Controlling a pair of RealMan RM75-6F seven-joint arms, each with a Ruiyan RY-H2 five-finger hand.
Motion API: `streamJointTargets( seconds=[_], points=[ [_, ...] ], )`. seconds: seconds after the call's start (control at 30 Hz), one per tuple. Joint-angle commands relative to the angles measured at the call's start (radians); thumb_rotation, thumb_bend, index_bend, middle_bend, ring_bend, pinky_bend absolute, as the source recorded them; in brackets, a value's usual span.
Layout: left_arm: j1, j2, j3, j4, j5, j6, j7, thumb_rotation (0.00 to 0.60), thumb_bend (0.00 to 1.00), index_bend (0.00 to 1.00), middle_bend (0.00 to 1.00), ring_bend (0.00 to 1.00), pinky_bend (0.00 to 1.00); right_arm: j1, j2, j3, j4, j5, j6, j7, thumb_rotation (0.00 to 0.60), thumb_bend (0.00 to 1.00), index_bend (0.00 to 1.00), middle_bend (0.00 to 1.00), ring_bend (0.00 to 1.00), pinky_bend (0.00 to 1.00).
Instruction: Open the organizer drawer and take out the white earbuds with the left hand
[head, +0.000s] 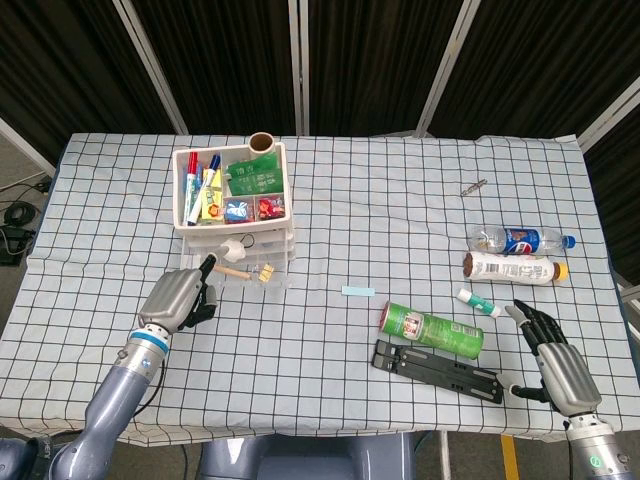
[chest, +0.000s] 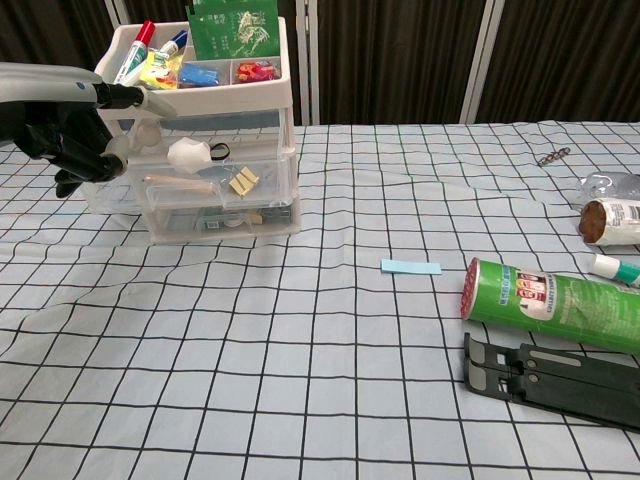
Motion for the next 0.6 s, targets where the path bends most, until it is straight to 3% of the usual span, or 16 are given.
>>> streamJointTargets(
  seconds=[0.03,0.43,0.6],
  points=[
    [-0.063,0.026,-0.025,-0.006,-0.115,-0.023,0.061,0.600,1.00,0.01,0.89,0.83,0.70,0.000,0.001,0.000,0.000,-0.001,0.000,0.003,0.600,0.11,0.00,0.00,0.00,0.00],
    [-0.179,0.078,-0.044,0.031,-0.355,-0.100,0.120,0.600,1.00,0.00,0.92,0.85,0.72,0.001,0.004,0.000,0.002,-0.003,0.000,0.013,0.600,0.11,0.00,0.00,0.00,0.00],
    [-0.212,0.128,-0.072,0.038,-0.429,-0.176,0.081,0.600,1.00,0.00,0.92,0.85,0.73,0.002,0.001,0.001,0.004,-0.002,0.000,0.011,0.600,0.11,0.00,0.00,0.00,0.00]
  ],
)
